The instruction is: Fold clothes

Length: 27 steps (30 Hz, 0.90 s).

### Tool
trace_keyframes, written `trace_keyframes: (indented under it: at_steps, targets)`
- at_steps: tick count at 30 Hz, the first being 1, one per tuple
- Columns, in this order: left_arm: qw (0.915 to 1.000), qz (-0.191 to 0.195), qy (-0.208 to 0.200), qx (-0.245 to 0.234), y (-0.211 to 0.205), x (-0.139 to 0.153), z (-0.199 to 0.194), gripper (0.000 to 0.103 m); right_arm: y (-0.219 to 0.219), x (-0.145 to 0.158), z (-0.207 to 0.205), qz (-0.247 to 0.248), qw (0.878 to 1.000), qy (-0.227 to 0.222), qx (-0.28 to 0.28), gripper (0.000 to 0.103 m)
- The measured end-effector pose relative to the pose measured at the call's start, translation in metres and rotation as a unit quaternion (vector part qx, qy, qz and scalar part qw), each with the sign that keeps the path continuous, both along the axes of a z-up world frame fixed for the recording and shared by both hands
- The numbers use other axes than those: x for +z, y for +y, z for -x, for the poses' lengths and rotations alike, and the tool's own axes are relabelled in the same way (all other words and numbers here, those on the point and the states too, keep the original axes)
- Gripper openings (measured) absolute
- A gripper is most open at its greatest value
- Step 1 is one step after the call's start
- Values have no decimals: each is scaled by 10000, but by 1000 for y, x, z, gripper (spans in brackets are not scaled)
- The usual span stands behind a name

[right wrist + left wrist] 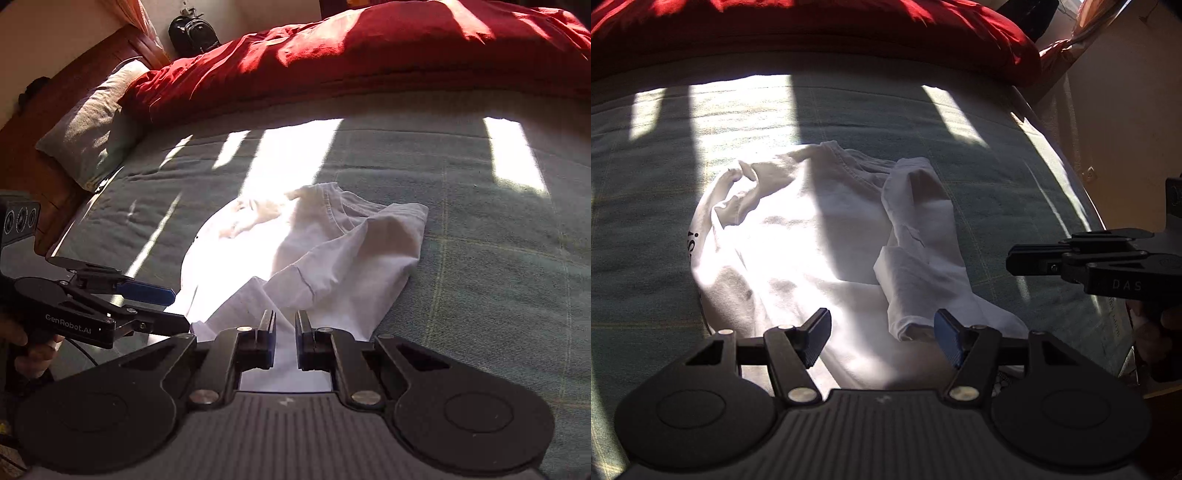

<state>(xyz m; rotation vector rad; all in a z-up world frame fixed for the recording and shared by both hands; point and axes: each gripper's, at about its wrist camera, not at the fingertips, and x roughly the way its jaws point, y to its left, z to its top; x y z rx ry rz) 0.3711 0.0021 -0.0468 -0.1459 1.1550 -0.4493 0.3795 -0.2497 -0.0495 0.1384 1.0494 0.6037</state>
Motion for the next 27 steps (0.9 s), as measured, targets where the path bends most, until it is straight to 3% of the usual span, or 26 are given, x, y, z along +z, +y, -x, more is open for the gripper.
trace_keyframes:
  at_steps: [4,8,17,21,24,25,26,27]
  targets:
    - [9994,41,-136,-323,-35,12,-6,61,-44,-12,17,146,9993,210,-290,14]
    - [9978,0,-170,-643,-64,14,-7,62,-66,-30,44,297,9979,521,-227,21]
    - [9956,-177,-35,-923,-103,2,-4,62,-71,-90,98,204,9894,1402,313,27]
    - [9951,-271,21,-954,-109,-3,-2,62,-63,-108,99,-18,9873,1577,187,39]
    - [9953,-285,60,-929,-109,-5,0,62,-58,-116,97,-312,9840,1756,39,38]
    - [9953,-289,73,-921,-109,-5,1,62,-56,-117,97,-339,9834,1779,63,33]
    - [9954,-294,86,-912,-109,-6,2,62,-54,-117,98,-364,9829,1800,88,16]
    - [9954,-299,99,-904,-109,-6,2,62,-52,-114,99,-329,9840,1748,142,14]
